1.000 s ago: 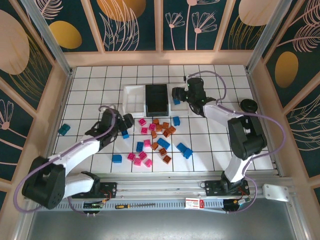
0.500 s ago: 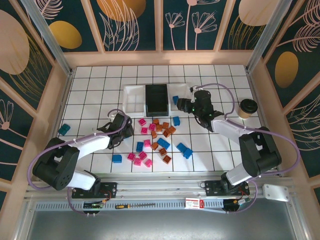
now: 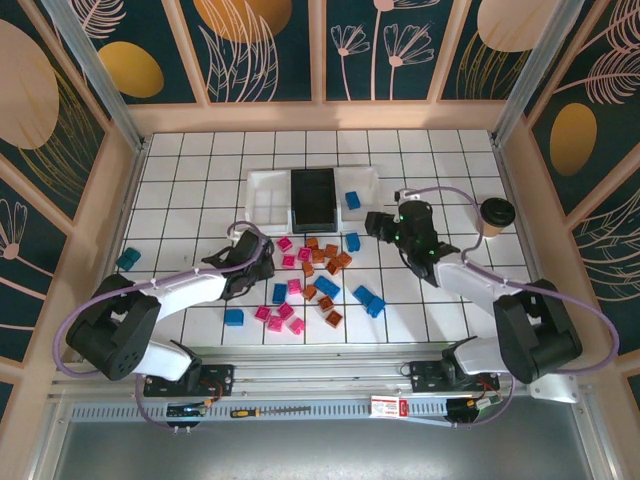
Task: Sort the legos into containers by color
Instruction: Pick up the lego from the middle-left of the table, then place the lego in the container.
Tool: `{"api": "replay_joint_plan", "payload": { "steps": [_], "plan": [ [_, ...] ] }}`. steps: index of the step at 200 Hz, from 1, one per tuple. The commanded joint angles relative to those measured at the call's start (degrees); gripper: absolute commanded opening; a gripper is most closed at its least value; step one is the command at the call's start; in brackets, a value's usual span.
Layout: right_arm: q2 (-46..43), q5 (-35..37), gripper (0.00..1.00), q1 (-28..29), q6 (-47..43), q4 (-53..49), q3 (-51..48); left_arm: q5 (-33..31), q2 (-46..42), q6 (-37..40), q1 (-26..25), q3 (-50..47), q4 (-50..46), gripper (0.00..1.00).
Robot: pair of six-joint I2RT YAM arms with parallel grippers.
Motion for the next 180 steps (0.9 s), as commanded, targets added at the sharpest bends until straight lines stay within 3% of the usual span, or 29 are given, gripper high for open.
{"api": "replay_joint_plan", "payload": {
  "steps": [1, 82, 150, 163, 180],
  "plan": [
    [-4.34, 3.27, 0.68, 0.38, 3.07, 2.57, -4.37, 2.91, 2.79, 1.34, -2.43, 9.87, 1.09, 0.15],
    [-13.58, 3.44, 0.68, 0.51, 6.41, -0.78, -14.93, 5.2, 28.89, 9.52, -4.85, 50.56, -3.04, 0.13],
    [-15.96, 3.41, 0.68, 0.88, 7.35, -2.28, -15.83, 6.38, 45.19, 10.41, -5.38, 70.45, -7.27, 0.15],
    [-16.34, 3.38, 0.68, 1.0, 7.45, -2.68, -15.74, 6.08, 47.38, 10.63, -5.38, 73.34, -8.61, 0.2],
    [-16.99, 3.2, 0.68, 1.13, 7.52, -2.99, -15.57, 6.26, 48.8, 10.75, -5.33, 75.48, -9.18, 0.36]
  ]
}}
